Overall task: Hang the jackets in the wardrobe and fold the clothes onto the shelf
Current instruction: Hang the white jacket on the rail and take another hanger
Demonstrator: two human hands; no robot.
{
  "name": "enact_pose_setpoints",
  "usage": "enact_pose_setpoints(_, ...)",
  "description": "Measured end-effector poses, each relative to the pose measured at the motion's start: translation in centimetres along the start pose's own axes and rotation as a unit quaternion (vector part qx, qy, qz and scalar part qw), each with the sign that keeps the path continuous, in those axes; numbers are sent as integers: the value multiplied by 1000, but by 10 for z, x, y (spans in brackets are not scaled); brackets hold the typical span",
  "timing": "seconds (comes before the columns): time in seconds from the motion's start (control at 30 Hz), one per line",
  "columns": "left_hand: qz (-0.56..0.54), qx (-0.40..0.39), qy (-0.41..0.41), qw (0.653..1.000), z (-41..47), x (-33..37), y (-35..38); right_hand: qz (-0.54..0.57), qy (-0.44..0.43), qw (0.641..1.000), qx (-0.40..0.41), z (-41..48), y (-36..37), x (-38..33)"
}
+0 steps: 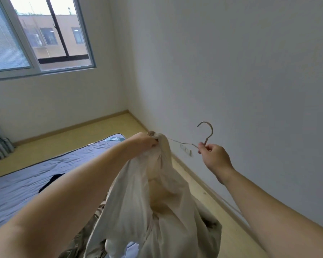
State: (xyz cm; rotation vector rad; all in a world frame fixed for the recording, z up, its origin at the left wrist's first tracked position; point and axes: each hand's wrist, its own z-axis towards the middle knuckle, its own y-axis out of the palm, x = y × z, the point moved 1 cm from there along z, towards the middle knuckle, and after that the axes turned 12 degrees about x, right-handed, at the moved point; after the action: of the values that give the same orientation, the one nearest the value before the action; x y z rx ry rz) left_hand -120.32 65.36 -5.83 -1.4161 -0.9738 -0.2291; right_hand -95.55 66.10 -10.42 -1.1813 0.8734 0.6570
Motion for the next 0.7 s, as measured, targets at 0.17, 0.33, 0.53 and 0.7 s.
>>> enact_pose_setpoints(0.17,-13,50,-66,996,11,-45,8,-6,26,999,22,-22,20,4)
enact_pose_setpoints(0.33,-69,86,-98,989,21,-92,21,-32,39,999,13,-40,34,10)
enact_pose_setpoints(0.53,-70,136,-110,982,28,-123,24,-72,35,997,-3,-52,38,21)
enact_pose_setpoints(0.7,-66,176,-29,982,20,-108,18,-164,8,986,-5,-57,26,31)
